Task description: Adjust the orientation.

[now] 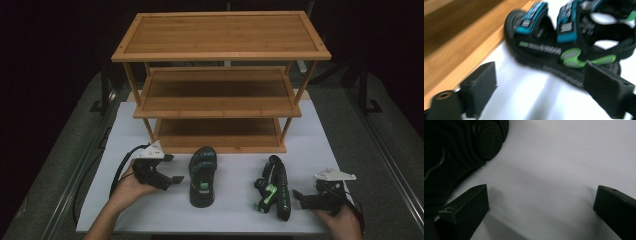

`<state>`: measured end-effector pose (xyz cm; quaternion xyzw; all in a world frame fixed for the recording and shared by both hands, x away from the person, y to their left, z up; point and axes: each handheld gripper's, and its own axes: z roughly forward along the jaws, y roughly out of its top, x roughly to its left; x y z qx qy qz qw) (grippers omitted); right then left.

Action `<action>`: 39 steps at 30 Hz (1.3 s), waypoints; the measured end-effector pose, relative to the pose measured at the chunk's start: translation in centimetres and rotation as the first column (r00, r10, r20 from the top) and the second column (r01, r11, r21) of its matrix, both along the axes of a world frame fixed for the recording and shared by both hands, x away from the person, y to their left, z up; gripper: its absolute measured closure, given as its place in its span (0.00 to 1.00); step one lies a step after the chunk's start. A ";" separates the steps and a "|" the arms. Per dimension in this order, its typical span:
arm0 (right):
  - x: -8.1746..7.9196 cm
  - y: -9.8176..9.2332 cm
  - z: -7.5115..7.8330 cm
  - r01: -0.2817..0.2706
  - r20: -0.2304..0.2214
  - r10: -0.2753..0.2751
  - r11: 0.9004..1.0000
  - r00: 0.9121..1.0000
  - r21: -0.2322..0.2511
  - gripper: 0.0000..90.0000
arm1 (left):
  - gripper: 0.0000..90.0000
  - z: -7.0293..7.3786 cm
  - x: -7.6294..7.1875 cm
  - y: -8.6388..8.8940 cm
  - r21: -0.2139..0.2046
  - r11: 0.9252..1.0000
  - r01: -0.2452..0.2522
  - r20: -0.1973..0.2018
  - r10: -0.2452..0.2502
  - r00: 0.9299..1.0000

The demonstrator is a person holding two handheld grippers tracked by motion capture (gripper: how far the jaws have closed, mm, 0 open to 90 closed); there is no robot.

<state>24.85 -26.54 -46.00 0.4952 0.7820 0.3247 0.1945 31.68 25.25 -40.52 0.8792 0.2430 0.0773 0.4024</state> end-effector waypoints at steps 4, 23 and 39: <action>0.0 0.0 0.0 -0.001 0.001 0.001 1.000 1.000 0.000 0.00 | 0.01 -0.7 -0.9 1.3 0.048 0.997 -0.058 -0.001 0.058 0.998; 0.1 -0.4 0.1 -0.002 -0.007 0.002 0.999 1.000 0.043 0.00 | 0.00 -4.0 -4.6 5.6 0.168 0.968 -0.185 0.057 0.178 0.982; -1.0 -0.3 2.4 0.010 0.057 -0.009 1.000 0.998 -0.015 0.54 | 0.00 -4.7 -4.7 6.4 0.103 0.972 -0.213 0.020 0.212 0.977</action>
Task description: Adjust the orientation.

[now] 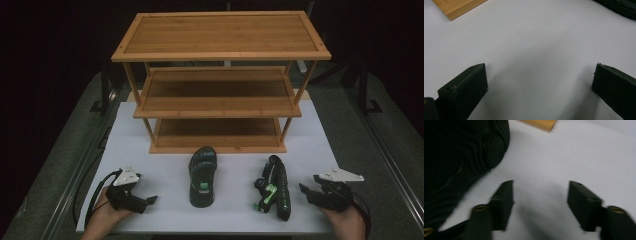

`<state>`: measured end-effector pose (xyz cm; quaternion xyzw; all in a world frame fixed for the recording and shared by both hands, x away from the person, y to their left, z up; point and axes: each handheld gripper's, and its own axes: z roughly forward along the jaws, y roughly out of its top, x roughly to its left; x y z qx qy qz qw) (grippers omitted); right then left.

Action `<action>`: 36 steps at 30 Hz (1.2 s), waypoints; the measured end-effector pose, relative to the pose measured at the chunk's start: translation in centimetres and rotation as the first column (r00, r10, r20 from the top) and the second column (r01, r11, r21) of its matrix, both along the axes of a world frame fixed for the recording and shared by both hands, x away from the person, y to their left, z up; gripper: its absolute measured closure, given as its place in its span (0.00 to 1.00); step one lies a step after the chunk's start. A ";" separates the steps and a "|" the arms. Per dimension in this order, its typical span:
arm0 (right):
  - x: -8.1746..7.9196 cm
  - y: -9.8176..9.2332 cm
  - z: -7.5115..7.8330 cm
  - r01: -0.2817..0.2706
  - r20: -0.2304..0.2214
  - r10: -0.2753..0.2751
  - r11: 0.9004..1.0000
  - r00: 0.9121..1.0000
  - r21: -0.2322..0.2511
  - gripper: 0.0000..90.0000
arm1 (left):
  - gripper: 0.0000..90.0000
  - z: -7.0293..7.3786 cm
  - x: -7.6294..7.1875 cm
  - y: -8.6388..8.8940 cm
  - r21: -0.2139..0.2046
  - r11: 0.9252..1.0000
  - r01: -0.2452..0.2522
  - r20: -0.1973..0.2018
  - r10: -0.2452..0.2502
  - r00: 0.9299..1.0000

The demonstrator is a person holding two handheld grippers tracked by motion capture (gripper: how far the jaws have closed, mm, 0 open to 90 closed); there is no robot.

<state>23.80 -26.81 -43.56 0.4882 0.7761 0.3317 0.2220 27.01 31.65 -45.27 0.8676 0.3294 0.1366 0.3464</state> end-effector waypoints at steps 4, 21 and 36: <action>-0.1 -0.3 1.6 -0.046 -0.001 0.046 0.997 0.999 0.056 0.87 | 0.00 0.0 0.0 0.0 -0.001 1.000 0.000 0.000 0.000 1.000; 0.1 3.2 6.6 -0.297 0.039 0.294 0.941 0.955 0.164 1.00 | 0.00 0.0 0.0 0.0 -0.004 1.000 -0.001 0.000 0.001 1.000; 0.7 4.0 5.4 -0.321 0.015 0.323 0.935 0.946 0.150 1.00 | 0.00 0.0 0.0 0.0 -0.001 1.000 0.000 -0.003 0.000 1.000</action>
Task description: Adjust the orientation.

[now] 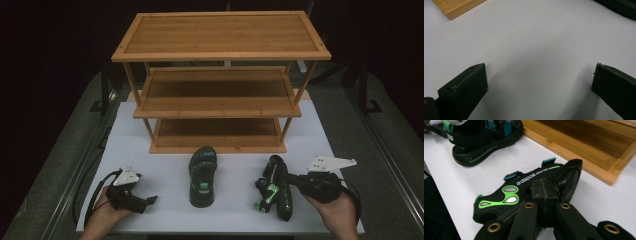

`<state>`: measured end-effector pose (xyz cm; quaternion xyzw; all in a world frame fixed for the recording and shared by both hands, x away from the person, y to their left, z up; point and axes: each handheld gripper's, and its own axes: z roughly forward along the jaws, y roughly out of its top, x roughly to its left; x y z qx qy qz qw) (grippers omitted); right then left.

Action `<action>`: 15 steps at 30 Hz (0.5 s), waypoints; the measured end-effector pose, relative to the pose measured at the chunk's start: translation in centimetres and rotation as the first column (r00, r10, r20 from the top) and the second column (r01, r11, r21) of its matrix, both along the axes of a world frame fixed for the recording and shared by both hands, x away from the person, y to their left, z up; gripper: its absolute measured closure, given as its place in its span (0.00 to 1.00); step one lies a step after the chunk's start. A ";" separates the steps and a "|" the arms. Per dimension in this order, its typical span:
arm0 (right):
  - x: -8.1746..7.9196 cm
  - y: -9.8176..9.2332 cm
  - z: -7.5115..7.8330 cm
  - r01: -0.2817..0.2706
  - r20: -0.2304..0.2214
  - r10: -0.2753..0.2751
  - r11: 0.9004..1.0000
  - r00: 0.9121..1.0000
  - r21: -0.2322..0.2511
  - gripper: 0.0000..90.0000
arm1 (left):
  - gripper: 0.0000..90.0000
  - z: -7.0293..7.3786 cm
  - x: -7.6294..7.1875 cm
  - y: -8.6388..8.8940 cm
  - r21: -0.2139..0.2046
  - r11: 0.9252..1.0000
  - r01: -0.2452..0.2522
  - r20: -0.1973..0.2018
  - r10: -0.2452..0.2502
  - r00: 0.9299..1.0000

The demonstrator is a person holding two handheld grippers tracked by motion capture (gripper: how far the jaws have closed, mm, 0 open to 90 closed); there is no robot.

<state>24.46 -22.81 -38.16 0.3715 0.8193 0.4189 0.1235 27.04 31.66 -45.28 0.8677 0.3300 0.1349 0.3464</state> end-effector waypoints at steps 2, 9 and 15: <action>-0.2 -0.7 -0.1 0.019 0.000 -0.019 1.000 1.000 0.008 1.00 | 0.00 0.0 0.0 0.0 0.000 1.000 0.000 -0.001 0.000 1.000; -0.7 -2.8 -0.5 0.080 -0.008 -0.080 0.997 0.997 0.019 1.00 | 0.00 0.0 0.0 0.0 -0.001 1.000 0.000 -0.002 0.000 1.000; -0.9 -4.6 -1.3 0.118 -0.027 -0.117 0.993 0.993 0.023 1.00 | 0.00 0.0 0.0 0.0 0.000 1.000 0.000 -0.002 0.000 1.000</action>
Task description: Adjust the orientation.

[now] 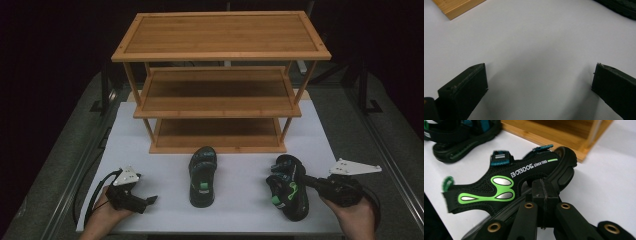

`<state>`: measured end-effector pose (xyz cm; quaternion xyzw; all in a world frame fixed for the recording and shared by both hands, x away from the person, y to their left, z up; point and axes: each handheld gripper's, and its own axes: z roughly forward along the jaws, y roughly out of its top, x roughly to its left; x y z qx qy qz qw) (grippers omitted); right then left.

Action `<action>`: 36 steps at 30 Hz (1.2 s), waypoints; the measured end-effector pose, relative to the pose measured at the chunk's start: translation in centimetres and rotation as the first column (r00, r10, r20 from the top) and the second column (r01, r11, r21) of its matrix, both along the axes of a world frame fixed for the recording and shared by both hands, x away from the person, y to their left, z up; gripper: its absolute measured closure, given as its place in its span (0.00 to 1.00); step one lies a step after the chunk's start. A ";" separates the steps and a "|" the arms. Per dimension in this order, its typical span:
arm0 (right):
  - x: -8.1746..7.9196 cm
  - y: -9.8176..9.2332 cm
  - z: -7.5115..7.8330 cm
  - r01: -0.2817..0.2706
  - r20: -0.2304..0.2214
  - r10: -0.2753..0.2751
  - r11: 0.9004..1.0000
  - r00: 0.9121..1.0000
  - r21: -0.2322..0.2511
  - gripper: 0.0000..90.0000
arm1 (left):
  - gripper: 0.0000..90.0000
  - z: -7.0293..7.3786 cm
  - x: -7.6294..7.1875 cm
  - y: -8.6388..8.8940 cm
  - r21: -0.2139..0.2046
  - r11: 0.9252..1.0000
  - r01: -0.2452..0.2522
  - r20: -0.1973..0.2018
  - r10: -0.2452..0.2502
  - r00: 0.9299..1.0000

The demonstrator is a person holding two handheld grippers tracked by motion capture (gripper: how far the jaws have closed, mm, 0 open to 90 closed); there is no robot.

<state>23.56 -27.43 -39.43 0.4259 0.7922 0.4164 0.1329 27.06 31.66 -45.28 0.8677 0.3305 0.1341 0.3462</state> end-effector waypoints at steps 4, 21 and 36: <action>0.0 -1.2 -0.8 0.011 -0.016 -0.010 1.000 1.000 0.019 1.00 | 0.00 0.0 0.0 0.0 0.000 1.000 0.001 0.000 -0.001 1.000; 0.9 -4.4 -3.6 0.031 -0.089 -0.026 0.998 0.996 0.052 1.00 | 0.00 0.0 0.0 0.0 0.000 1.000 0.001 0.000 -0.001 1.000; 0.8 -3.6 0.2 -0.043 0.036 0.037 0.987 0.999 0.153 0.59 | 0.00 0.0 0.0 0.0 0.000 1.000 0.001 -0.001 -0.001 1.000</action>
